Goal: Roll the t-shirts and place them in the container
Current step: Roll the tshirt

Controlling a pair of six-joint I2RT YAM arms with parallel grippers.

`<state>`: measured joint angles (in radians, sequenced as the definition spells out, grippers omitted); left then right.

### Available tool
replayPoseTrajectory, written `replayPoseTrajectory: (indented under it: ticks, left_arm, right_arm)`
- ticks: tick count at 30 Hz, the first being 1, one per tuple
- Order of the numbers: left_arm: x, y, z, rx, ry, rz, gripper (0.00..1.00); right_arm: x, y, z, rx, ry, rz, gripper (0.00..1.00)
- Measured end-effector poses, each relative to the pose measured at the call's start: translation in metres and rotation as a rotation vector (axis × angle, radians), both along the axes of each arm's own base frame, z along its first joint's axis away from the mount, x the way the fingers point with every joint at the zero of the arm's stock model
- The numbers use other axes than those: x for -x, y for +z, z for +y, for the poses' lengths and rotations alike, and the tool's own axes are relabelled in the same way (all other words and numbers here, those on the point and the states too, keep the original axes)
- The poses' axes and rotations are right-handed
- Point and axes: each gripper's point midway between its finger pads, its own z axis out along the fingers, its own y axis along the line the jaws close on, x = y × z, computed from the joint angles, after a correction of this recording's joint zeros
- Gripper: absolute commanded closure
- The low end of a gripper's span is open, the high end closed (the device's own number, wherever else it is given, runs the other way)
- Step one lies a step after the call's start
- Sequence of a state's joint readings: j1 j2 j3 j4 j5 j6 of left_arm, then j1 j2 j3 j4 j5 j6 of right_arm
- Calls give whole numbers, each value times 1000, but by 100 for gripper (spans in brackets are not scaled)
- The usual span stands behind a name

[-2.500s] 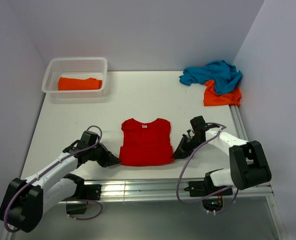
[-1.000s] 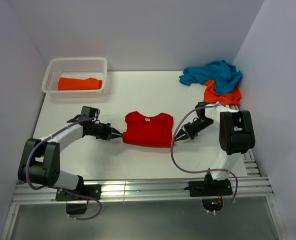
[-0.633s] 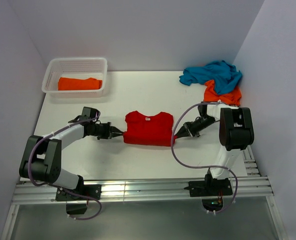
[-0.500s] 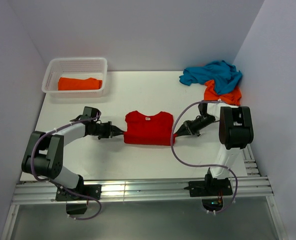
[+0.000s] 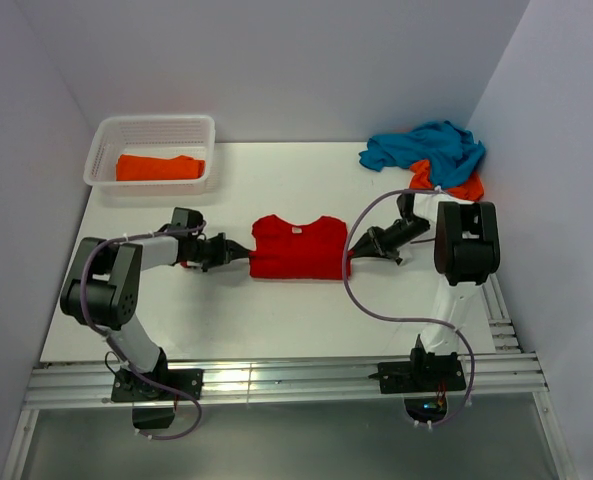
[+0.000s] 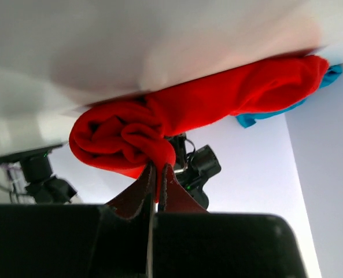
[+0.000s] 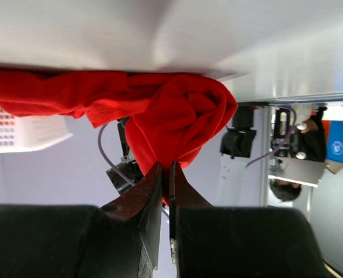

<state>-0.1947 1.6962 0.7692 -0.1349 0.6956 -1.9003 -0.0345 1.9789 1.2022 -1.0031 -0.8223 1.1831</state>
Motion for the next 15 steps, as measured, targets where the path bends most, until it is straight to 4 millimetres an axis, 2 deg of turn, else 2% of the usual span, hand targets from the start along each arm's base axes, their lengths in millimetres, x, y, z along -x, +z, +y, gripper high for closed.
replayPoseTrajectory:
  ticks: [3,15]
  left_arm:
    - [-16,0,0,3,12,-24,99]
    - [-56,-1,0,2,31,-91,99]
  right_arm:
    - [-13,-1,-1,9,-20,9,100]
    - [-47,-9,-3,57,-143,60,100]
